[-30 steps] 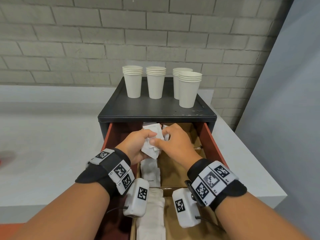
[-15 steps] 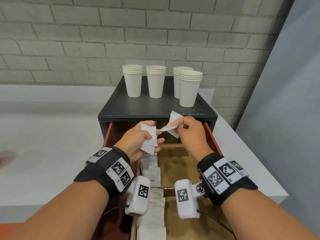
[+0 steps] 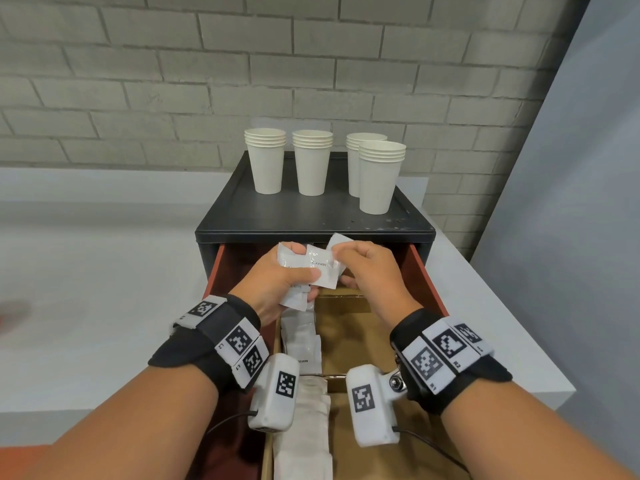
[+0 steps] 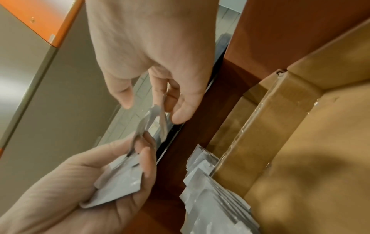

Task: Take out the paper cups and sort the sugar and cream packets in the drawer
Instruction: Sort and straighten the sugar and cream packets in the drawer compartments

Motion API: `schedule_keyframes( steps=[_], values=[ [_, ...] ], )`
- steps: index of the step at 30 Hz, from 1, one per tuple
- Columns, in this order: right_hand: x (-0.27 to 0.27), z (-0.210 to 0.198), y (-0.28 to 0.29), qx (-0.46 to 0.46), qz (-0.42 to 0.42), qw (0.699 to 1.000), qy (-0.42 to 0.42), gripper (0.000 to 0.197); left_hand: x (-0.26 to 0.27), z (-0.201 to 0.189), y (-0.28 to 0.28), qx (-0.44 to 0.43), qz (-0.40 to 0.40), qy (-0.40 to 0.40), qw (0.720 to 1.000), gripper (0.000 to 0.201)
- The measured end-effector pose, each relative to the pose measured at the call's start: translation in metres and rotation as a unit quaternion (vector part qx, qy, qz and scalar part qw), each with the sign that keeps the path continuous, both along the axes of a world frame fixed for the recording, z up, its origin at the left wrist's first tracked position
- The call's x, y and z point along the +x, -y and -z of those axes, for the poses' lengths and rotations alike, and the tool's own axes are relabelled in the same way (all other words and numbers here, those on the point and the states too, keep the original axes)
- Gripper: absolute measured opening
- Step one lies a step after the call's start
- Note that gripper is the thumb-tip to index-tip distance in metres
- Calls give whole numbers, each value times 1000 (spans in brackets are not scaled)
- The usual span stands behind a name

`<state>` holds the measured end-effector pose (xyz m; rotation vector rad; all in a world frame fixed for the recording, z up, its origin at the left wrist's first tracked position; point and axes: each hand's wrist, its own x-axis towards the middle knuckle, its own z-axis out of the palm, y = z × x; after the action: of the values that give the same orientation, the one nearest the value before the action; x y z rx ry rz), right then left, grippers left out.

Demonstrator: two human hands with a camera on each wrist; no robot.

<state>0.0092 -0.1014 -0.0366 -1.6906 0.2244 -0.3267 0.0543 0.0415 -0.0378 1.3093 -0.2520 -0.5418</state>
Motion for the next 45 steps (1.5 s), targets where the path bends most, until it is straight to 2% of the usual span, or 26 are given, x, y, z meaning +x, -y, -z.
schedule_keyframes(
  steps=[3,6,8,12,16,19,22,24,27,30,32,34,37,42,43,45],
  values=[
    [0,3,-2,-12,-23,1000,-17,9,-4,0,3,15,17,22,1000,28],
    [1,5,2,-39,-5,999,-30,18,-5,-2,5,8,-36,-38,999,14],
    [3,6,7,-44,19,998,-28,22,-2,-1,4,-8,-71,-80,994,20],
    [1,3,11,-52,40,998,-20,32,0,-1,4,-18,-76,-98,992,23],
    [1,7,12,-143,50,988,-19,24,2,1,5,28,-79,-62,995,28],
    [1,9,7,-191,46,980,-31,18,5,6,4,95,-119,-11,988,25],
    [1,10,-3,-219,-6,975,-34,25,5,10,3,197,-135,96,966,22],
    [1,10,-9,-205,-47,977,-38,31,5,11,3,222,-125,131,958,19],
    [0,9,-13,-168,-63,982,-61,31,2,9,4,192,-100,109,970,13],
    [-1,6,-16,-96,-53,990,-85,16,-1,4,8,149,-73,68,984,21],
    [-2,6,-17,-30,-62,993,-91,24,-3,2,9,137,-60,68,986,16],
    [-3,5,-17,-8,-75,992,-98,36,-3,3,9,144,-55,72,985,13],
    [-2,4,-15,-8,-71,990,-123,37,-1,3,8,137,-51,28,989,17],
    [-4,4,-9,-52,-59,992,-100,62,1,3,6,118,-60,-16,991,22],
    [-5,3,-8,-68,-55,992,-87,62,1,4,6,115,-72,-18,991,24],
    [-4,4,-7,-101,-46,991,-69,45,5,7,5,101,-117,-19,988,29]
  ],
)
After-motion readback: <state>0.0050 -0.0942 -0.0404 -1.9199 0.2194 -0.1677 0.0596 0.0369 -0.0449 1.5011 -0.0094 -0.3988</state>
